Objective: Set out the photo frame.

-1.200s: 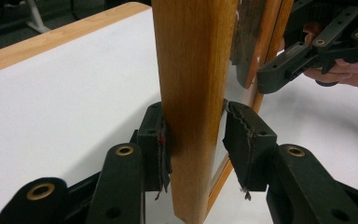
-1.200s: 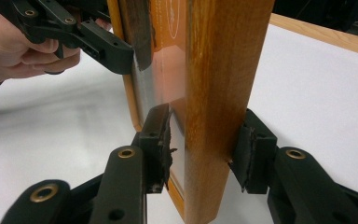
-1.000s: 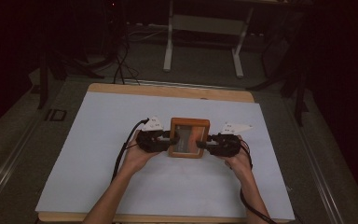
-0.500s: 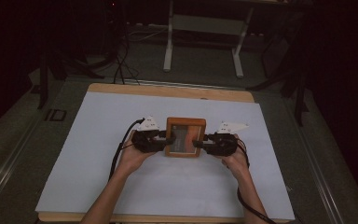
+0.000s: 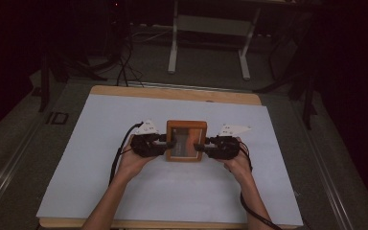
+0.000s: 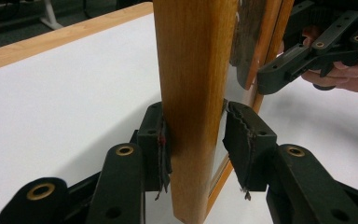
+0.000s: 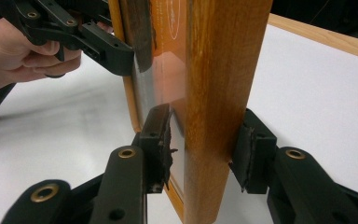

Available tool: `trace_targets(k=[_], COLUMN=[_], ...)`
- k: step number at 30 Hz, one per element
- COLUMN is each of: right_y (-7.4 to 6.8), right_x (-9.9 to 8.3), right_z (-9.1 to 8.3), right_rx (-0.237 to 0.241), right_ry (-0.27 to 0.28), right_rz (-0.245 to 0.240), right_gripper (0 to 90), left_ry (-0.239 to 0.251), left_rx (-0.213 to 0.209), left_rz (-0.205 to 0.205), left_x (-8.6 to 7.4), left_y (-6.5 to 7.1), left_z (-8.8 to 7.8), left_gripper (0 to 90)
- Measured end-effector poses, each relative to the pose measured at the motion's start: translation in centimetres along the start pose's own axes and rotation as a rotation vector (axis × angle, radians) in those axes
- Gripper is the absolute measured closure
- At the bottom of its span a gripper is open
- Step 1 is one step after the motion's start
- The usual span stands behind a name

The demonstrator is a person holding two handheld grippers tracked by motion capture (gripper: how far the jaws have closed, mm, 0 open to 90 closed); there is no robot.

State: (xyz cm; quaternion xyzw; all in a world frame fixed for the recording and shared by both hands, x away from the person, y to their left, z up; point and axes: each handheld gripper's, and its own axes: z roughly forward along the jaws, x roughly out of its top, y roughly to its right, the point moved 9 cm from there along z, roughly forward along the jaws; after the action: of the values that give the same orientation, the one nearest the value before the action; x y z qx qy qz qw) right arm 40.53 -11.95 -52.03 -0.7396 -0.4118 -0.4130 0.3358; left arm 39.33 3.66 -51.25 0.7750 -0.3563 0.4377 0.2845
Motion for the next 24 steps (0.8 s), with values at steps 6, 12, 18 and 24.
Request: trace_targets(k=[6, 12, 18, 24], right_y=[-0.4, -0.5, -0.4, -0.3], right_x=[0.1, 0.1, 0.0, 0.0], right_z=[0.7, 1.4, 1.8, 2.2], right_rx=[0.013, 0.02, 0.023, 0.024], right_ry=[0.0, -0.001, -0.003, -0.009], right_rz=[0.0, 0.013, 0.028, 0.04], right_gripper=[60.6, 60.6, 60.6, 60.7], left_ry=[-0.008, -0.009, -0.009, -0.009], left_rx=[0.009, 0.013, 0.014, 0.011], left_rz=[-0.004, -0.022, -0.036, -0.054], left_x=[-0.5, -0.8, -0.9, -1.1], left_y=[-0.3, -0.8, -1.1, -1.5], left_z=[-0.7, -0.9, -0.9, -0.8], left_gripper=[60.9, 60.7, 60.3, 60.0])
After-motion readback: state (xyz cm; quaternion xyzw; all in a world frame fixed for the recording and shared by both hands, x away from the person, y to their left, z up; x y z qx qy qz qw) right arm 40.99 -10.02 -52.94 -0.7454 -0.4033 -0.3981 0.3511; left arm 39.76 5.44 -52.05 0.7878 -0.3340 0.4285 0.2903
